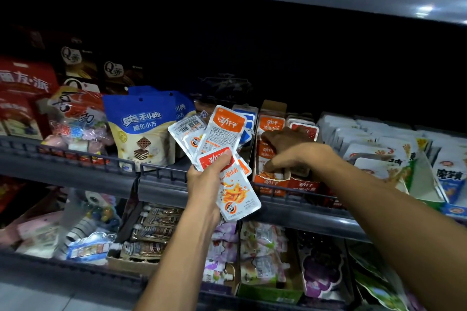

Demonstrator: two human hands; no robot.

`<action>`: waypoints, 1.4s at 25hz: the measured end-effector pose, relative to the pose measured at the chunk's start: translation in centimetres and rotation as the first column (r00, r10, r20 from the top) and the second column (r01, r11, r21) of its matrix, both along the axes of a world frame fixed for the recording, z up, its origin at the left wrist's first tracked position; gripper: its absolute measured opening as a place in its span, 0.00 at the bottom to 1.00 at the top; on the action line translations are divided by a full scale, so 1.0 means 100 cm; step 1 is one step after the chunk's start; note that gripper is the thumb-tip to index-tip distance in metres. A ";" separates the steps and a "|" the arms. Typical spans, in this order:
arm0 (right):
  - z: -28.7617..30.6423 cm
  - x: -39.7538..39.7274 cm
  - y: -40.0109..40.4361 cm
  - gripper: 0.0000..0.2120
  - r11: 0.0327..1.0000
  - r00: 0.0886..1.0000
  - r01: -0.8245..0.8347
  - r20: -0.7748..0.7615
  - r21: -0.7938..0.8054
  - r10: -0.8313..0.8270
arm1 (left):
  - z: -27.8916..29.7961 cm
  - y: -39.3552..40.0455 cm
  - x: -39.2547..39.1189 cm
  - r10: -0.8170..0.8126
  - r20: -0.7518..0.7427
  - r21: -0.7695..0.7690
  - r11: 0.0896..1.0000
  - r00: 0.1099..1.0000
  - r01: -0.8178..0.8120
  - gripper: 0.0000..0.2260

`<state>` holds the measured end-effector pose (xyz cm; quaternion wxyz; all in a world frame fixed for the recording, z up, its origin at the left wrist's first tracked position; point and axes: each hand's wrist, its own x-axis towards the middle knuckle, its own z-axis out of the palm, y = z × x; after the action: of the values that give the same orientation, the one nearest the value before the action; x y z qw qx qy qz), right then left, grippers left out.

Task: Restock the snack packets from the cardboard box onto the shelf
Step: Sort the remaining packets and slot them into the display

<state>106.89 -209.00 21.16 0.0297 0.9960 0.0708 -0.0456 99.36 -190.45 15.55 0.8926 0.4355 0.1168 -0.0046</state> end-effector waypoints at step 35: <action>-0.011 0.012 0.007 0.21 0.925 0.909 0.009 0.389 -0.379 0.150 | -0.003 0.003 0.003 0.015 -0.014 0.032 0.999 1.000 -0.014 0.17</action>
<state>108.07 -208.31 20.03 0.2340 0.9559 0.0896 0.1535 99.68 -190.10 15.25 0.8848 0.4486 0.1263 0.0006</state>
